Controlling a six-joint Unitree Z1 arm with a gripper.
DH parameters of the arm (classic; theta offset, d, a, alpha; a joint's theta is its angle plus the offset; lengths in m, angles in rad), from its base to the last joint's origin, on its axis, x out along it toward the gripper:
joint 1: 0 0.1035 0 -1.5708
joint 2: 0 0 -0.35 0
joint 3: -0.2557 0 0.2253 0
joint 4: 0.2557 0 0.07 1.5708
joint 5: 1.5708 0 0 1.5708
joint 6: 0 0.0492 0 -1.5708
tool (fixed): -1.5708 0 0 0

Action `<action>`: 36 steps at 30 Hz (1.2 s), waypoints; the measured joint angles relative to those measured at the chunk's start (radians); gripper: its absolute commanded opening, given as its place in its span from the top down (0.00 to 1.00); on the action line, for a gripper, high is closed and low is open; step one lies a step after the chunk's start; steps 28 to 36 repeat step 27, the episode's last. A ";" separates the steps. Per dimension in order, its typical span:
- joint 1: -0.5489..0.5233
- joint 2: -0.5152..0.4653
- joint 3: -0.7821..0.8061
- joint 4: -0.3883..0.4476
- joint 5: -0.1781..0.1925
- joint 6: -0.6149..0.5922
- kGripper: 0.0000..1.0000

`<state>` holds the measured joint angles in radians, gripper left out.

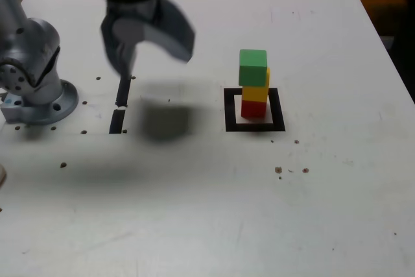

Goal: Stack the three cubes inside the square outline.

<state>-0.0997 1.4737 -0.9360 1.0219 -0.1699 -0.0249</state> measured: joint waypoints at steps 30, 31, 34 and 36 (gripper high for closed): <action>0.051 0.015 0.289 -0.199 -0.060 0.063 0.00; 0.051 0.015 0.289 -0.199 -0.060 0.063 0.00; 0.051 0.015 0.289 -0.199 -0.060 0.063 0.00; 0.051 0.015 0.289 -0.199 -0.060 0.063 0.00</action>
